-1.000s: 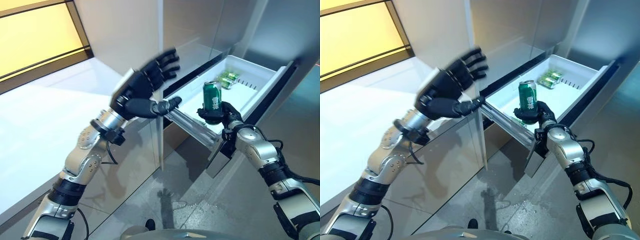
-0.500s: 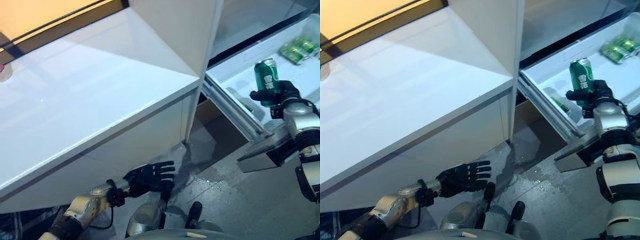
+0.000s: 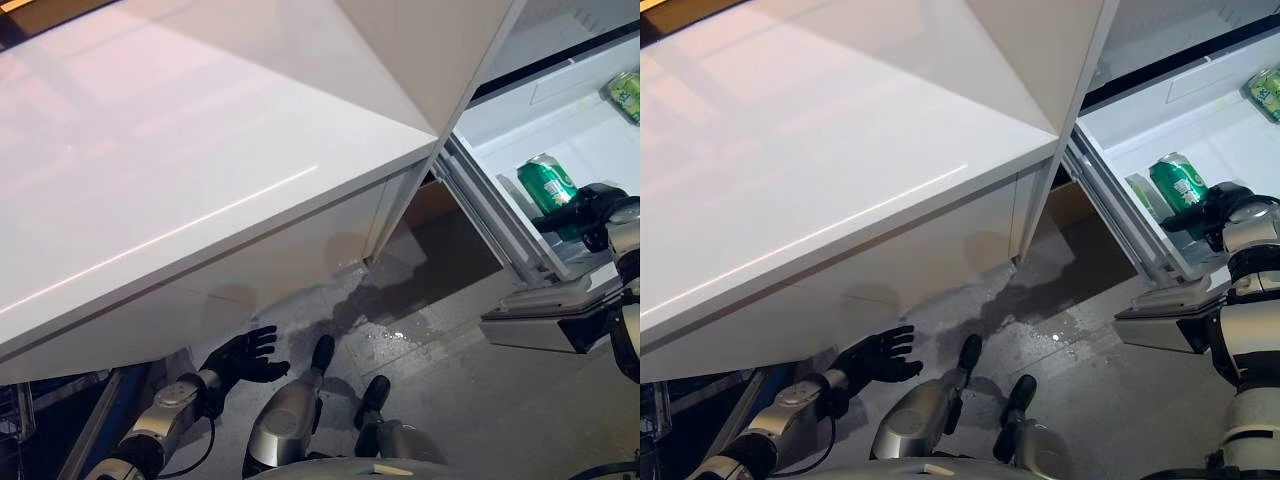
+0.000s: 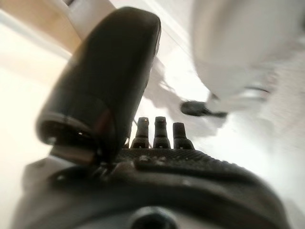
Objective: Put drinks into fridge and close the fridge
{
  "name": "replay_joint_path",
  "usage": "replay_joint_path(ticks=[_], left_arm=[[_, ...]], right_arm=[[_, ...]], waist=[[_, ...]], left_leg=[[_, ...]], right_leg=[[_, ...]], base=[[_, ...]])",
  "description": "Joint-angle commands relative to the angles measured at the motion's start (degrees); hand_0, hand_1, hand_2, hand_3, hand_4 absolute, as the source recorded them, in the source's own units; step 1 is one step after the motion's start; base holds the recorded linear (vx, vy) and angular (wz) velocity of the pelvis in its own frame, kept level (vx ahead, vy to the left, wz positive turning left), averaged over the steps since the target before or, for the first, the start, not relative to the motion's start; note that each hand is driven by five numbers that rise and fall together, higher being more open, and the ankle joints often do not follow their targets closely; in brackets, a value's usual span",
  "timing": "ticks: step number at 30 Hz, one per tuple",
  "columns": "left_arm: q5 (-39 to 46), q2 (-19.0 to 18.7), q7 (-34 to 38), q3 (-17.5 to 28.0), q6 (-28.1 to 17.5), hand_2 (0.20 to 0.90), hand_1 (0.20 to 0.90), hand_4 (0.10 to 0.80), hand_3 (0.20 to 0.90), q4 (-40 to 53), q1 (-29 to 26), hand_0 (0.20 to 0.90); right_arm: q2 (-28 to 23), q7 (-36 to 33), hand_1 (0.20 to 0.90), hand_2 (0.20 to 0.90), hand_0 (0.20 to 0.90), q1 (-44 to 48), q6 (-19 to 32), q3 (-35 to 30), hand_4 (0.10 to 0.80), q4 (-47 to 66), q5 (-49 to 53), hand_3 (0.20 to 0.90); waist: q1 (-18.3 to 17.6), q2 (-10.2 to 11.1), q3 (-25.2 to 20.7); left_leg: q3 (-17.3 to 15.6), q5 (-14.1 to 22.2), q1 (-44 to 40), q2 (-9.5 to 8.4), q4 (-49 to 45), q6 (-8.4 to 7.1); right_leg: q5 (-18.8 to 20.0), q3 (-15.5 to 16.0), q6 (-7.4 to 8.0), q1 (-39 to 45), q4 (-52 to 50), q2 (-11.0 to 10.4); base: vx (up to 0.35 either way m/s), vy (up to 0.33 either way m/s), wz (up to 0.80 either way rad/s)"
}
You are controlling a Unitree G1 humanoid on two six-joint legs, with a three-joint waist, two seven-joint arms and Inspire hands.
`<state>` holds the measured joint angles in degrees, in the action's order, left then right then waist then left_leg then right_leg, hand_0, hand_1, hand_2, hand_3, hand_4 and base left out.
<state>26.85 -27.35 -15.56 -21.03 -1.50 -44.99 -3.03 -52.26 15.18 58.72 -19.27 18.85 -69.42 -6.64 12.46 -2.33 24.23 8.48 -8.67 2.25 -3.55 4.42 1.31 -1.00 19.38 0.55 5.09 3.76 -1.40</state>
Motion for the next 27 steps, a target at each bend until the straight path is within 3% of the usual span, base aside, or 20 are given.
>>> replay_joint_path(ticks=[1,12,20,23,25,27], left_arm=[[-4.47,0.62,0.35,2.81,-2.96,0.9,0.9,0.8,0.9,-1.34,3.59,0.9],[-7.77,0.98,0.59,5.29,-1.28,0.9,0.9,0.8,0.9,-3.97,2.78,0.9],[-7.1,0.97,-0.25,4.89,-0.44,0.9,0.9,0.8,0.9,-1.24,2.46,0.9],[-7.44,1.01,-0.09,4.65,0.04,0.9,0.9,0.8,0.9,-0.65,2.51,0.9],[-8.65,1.24,0.27,4.87,0.02,0.9,0.9,0.8,0.9,-1.77,2.8,0.9],[-9.35,1.44,0.51,5.47,-0.96,0.9,0.9,0.8,0.9,-4.26,3.2,0.9]], right_arm=[[-5.4,4.05,0.9,0.9,0.9,2.32,-0.84,6.62,0.8,1.92,-2.22,0.9],[-4.63,1.89,0.9,0.9,0.9,4.54,1.98,7.7,0.8,7.5,-1.58,0.9],[-4.78,-0.51,0.9,0.9,0.9,7.21,1.58,8.03,0.8,13.35,6.17,0.9],[-5.4,-3.99,0.9,0.9,0.9,7.35,3.33,6.61,0.8,16.48,13.12,0.9],[-5.82,-9.89,0.9,0.9,0.9,7.35,6.6,5.25,0.8,20.82,21.08,0.9],[-6.07,-19.62,0.9,0.9,0.9,6.58,13.73,2.09,0.8,27.55,29.31,0.9]], waist=[[0.01,0.68,-1.05],[-0.72,1.02,-0.95],[-2.03,2.14,-2.39],[-2.63,2.57,-2.96],[-3.18,3.05,-3.48],[-4.06,3.49,-4.32]], left_leg=[[-3.85,9.54,3.3,-0.95,-9.77,0.76],[-5.32,10.18,3.08,-1.11,-10.16,1.09],[-7.23,10.56,1.39,-0.79,-9.38,1.22],[-7.9,10.87,0.69,-0.66,-9.16,1.34],[-8.39,11.33,-0.34,-0.53,-8.95,1.41],[-8.84,11.59,-0.93,-0.41,-8.82,1.48]], right_leg=[[-4.94,-2.39,-1.47,-8.54,-13.9,-1.16],[-4.04,-3.83,-0.63,-8.78,-13.48,-1.34],[-2.79,-5.4,0.35,-7.68,-11.93,-1.24],[-2.51,-5.89,0.65,-7.31,-11.65,-1.23],[-2.55,-6.33,0.9,-6.61,-11.53,-1.19],[-2.54,-6.85,1.05,-6.27,-11.34,-1.12]], base=[[0.0,0.0,0.0],[-0.015,0.011,-0.04],[-0.025,0.02,-0.13],[-0.035,0.015,-0.16],[-0.013,0.015,-0.09],[-0.001,0.024,-0.15]])
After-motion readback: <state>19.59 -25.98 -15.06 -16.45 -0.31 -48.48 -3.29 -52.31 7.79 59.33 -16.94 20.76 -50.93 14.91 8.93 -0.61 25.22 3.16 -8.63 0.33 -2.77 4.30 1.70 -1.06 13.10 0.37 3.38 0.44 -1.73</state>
